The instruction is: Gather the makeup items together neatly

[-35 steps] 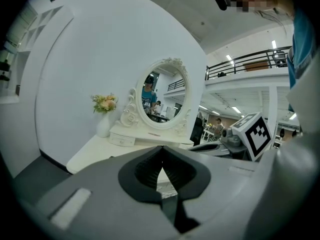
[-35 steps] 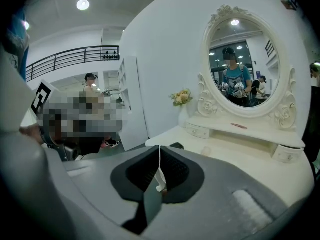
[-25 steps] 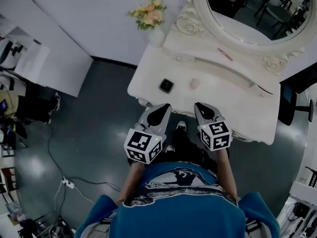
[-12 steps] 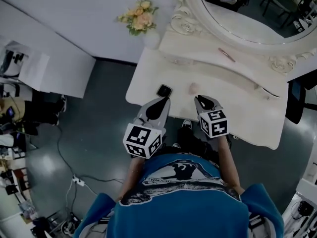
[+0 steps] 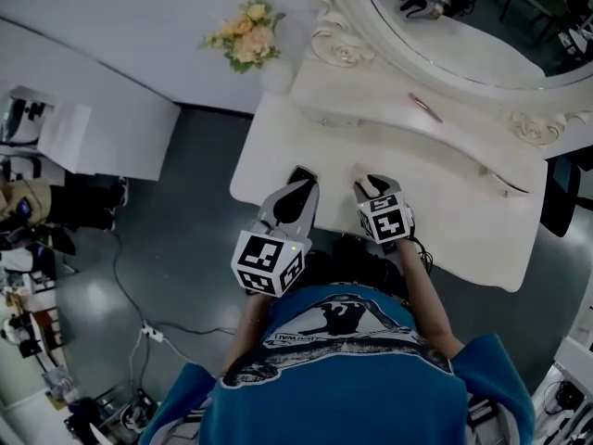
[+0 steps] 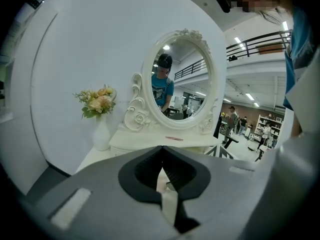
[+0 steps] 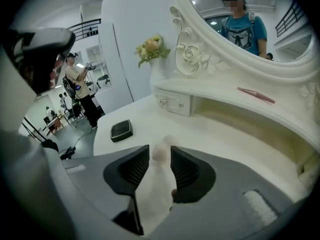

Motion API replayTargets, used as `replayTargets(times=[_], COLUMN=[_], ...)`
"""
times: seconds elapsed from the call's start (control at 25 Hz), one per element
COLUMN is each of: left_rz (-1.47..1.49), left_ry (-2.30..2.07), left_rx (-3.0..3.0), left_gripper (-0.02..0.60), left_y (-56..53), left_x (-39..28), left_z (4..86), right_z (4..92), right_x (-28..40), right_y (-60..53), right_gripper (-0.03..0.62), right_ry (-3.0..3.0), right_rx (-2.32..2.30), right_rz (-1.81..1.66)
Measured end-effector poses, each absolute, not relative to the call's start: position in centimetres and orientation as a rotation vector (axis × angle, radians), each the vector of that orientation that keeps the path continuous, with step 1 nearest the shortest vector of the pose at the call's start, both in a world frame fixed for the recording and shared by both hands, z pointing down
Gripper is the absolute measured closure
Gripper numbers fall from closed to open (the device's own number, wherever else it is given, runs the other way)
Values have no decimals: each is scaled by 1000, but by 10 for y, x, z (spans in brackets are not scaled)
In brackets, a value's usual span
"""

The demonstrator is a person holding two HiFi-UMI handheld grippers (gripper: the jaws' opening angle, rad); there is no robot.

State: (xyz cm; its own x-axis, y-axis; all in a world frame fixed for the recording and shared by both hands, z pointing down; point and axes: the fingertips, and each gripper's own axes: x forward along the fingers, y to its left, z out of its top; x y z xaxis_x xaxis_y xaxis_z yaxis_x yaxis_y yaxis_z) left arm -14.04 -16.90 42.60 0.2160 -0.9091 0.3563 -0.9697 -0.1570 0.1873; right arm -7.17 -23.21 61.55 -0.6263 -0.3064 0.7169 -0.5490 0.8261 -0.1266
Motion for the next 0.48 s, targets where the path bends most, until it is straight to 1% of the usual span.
replayTargets(times=[0.2,0.48], left_rz=[247,282], left_ry=[-1773,-1775], left_rx=[2078,2051], left_gripper=[566,566], left_y=[-176,-187], left_x=[-146,-154], left_z=[431,437], right_z=[640,644], right_x=[-79,-80], right_y=[-239,-238], right_gripper=[459,518], right_ry=[-2223,-2242], right_rx=[551,518], right_rz=[407,427])
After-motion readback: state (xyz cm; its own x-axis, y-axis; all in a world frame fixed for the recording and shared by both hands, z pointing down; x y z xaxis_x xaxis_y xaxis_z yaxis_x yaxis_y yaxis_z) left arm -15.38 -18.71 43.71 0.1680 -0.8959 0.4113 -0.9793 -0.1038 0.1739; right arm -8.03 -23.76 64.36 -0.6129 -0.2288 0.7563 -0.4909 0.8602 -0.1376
